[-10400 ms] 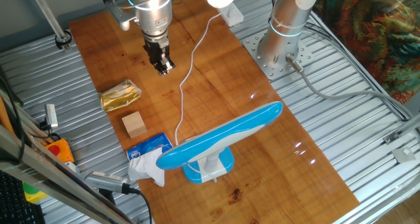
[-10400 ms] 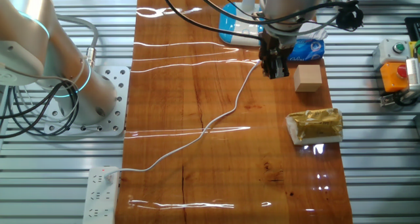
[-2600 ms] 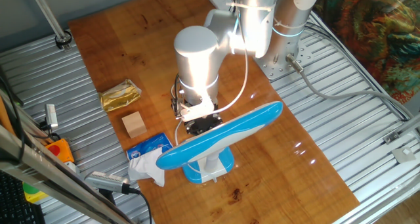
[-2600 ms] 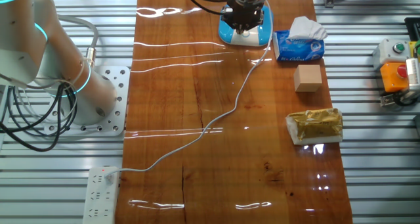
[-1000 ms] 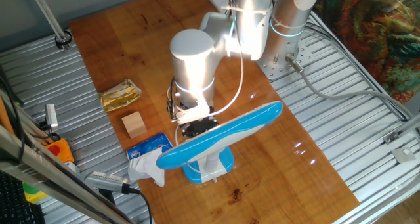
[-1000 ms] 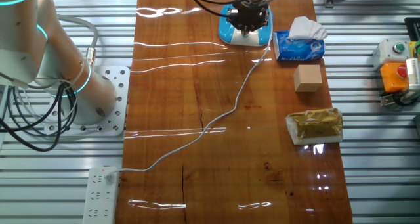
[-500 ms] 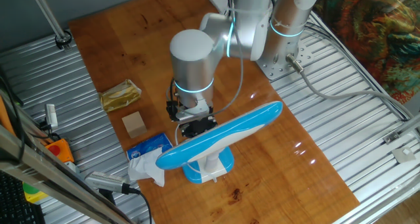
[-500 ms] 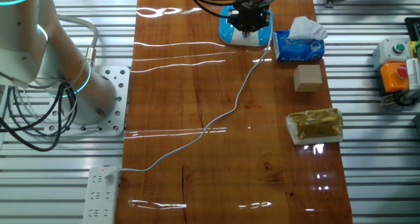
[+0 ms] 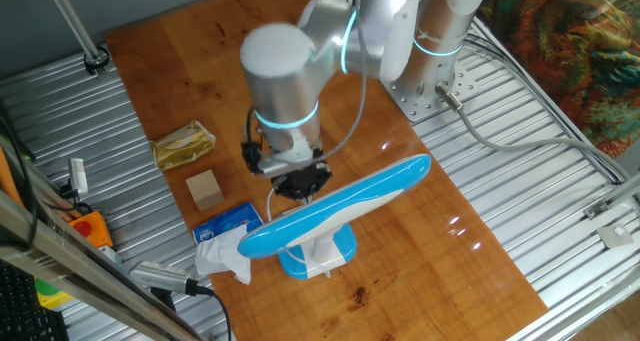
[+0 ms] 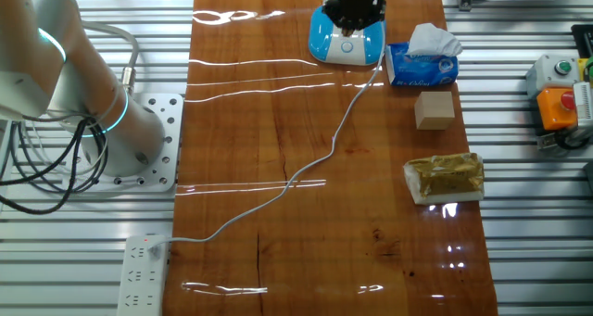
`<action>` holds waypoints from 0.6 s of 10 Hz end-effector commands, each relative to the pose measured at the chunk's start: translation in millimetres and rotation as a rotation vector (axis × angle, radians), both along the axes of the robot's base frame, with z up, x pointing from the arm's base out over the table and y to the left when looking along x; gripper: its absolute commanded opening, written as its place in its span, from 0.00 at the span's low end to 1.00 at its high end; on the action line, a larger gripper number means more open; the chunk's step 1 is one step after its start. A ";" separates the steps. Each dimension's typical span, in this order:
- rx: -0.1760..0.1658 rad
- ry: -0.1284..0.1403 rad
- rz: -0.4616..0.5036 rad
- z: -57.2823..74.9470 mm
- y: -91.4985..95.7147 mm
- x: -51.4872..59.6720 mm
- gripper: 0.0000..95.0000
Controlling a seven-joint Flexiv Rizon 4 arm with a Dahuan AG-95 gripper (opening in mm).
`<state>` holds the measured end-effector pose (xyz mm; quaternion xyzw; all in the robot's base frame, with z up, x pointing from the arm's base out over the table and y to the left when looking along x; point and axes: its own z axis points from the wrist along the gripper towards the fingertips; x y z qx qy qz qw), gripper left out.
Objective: Turn off the desk lamp by pressing the button
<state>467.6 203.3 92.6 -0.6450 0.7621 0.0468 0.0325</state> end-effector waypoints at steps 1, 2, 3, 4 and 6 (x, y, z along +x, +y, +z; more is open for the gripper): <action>-0.047 0.014 -0.100 0.0 -8.5 5.0 0.00; -0.050 0.023 -0.202 0.0 -22.3 3.9 0.00; -0.047 0.030 -0.271 -0.5 -32.9 3.4 0.00; -0.048 0.034 -0.319 -0.6 -41.1 3.1 0.00; -0.053 0.055 -0.543 2.4 -65.1 0.7 0.00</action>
